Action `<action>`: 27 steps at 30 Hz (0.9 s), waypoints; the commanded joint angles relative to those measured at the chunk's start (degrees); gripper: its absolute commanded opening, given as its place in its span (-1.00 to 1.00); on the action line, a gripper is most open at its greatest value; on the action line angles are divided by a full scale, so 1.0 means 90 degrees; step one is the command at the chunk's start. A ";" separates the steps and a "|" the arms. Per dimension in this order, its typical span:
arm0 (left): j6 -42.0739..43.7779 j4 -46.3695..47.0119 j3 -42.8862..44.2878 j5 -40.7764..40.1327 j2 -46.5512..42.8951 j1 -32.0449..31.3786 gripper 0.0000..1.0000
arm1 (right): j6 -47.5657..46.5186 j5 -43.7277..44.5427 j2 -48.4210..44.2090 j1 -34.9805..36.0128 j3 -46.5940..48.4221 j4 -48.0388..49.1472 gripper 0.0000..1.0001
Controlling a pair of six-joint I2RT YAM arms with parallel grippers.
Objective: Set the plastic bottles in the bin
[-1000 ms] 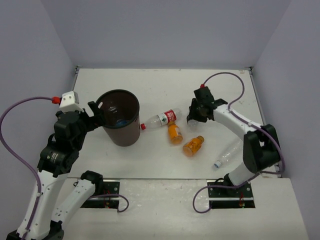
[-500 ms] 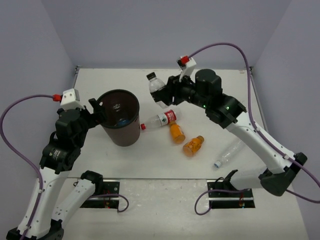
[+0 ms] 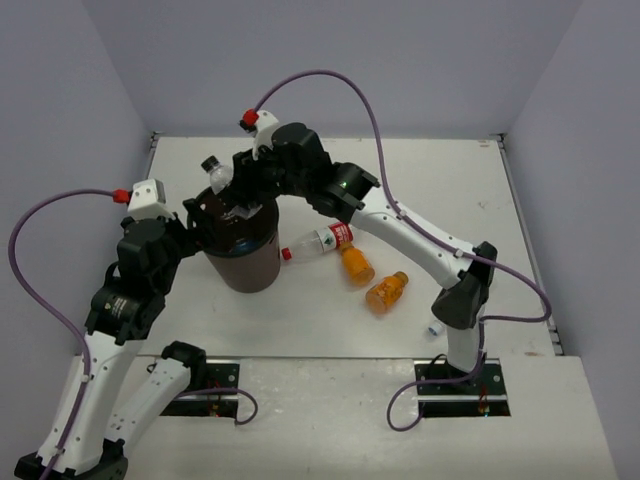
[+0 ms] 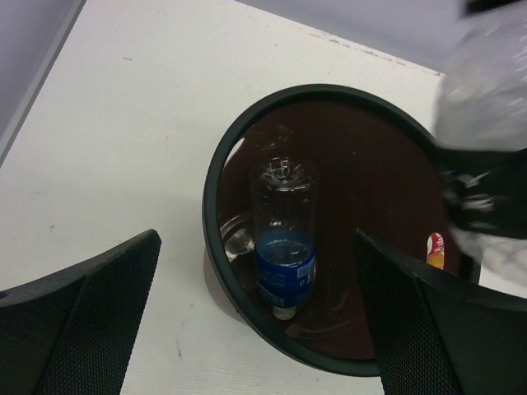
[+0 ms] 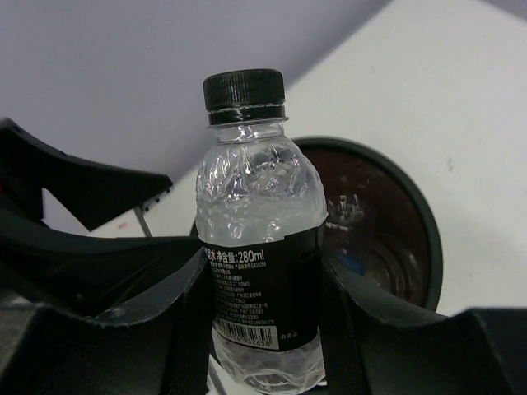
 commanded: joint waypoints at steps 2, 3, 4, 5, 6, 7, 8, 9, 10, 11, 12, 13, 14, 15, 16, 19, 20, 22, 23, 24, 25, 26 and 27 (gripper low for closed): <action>0.0048 0.0299 -0.0086 0.0047 -0.0109 0.0082 1.00 | 0.0010 0.0167 0.0134 0.0162 0.0534 -0.0643 0.14; 0.0051 0.0294 -0.0085 0.0034 -0.0109 0.0099 1.00 | 0.0025 0.0225 0.0076 0.0166 0.0418 -0.0597 0.22; 0.0051 0.0289 -0.0080 0.0036 -0.0105 0.0118 1.00 | 0.0025 0.0291 0.0034 0.0172 0.0288 -0.0553 0.33; 0.0055 0.0289 -0.0083 0.0055 -0.0099 0.0137 1.00 | 0.0032 0.0364 -0.0005 0.0172 0.0175 -0.0553 0.46; 0.0061 0.0289 -0.0089 0.0074 -0.0095 0.0150 1.00 | 0.0048 0.0433 -0.0052 0.0172 0.0136 -0.0567 0.56; 0.0061 0.0292 -0.0089 0.0094 -0.0089 0.0150 1.00 | 0.0054 0.0459 -0.0089 0.0172 0.0111 -0.0602 0.65; 0.0061 0.0297 -0.0089 0.0110 -0.0088 0.0150 1.00 | 0.0060 0.0521 -0.0120 0.0170 0.0096 -0.0628 0.75; 0.0061 0.0293 -0.0089 0.0124 -0.0083 0.0150 1.00 | 0.0078 0.0632 -0.0213 0.0166 0.0052 -0.0651 0.87; 0.0061 0.0289 -0.0091 0.0135 -0.0078 0.0153 1.00 | 0.0093 0.0736 -0.0303 0.0162 0.0010 -0.0674 0.97; 0.0061 0.0290 -0.0099 0.0136 -0.0071 0.0169 1.00 | 0.0092 0.0812 -0.0379 0.0162 -0.0025 -0.0699 0.97; 0.0062 0.0298 -0.0100 0.0136 -0.0078 0.0169 1.00 | 0.0070 0.0977 -0.0478 0.0162 -0.0129 -0.0699 0.97; 0.0071 0.0298 -0.0109 0.0136 -0.0059 0.0169 1.00 | 0.0024 0.1047 -0.0689 0.0162 -0.0206 -0.0699 0.97; 0.0071 0.0294 -0.0109 0.0152 -0.0047 0.0173 1.00 | 0.0000 0.1184 -0.0826 0.0154 -0.0298 -0.0695 0.97; 0.0071 0.0290 -0.0109 0.0168 -0.0035 0.0178 1.00 | -0.0024 0.1321 -0.0964 0.0146 -0.0391 -0.0691 0.97; 0.0071 0.0289 -0.0109 0.0187 -0.0018 0.0185 1.00 | -0.0021 0.1452 -0.1095 0.0130 -0.0481 -0.0696 0.97; 0.0071 0.0279 -0.0099 0.0233 0.0028 0.0199 1.00 | 0.0151 0.1753 -0.1581 -0.0101 -0.1088 -0.0690 0.97; 0.0071 0.0279 -0.0104 0.0249 0.0028 0.0199 1.00 | 0.0250 0.1903 -0.1861 -0.0235 -0.1430 -0.0700 0.97; 0.0071 0.0286 -0.0109 0.0276 0.0028 0.0199 1.00 | 0.0477 0.2203 -0.2409 -0.0508 -0.2147 -0.0722 0.97; 0.0076 0.0291 -0.0111 0.0301 0.0030 0.0201 1.00 | 0.0611 0.2284 -0.2738 -0.0651 -0.2504 -0.0729 0.97; 0.0085 0.0296 -0.0116 0.0340 0.0035 0.0206 1.00 | 0.0753 0.2295 -0.3130 -0.0797 -0.2847 -0.0729 0.98; 0.0101 0.0302 -0.0125 0.0387 0.0034 0.0208 1.00 | 0.0848 0.2284 -0.3520 -0.0992 -0.3279 -0.0732 0.98; 0.0120 0.0311 -0.0139 0.0442 0.0028 0.0208 1.00 | 0.0896 0.2259 -0.3896 -0.1236 -0.3809 -0.0738 0.97; 0.0129 0.0336 -0.0147 0.0484 0.0028 0.0208 1.00 | 0.0922 0.2325 -0.4143 -0.1489 -0.4442 -0.0729 0.97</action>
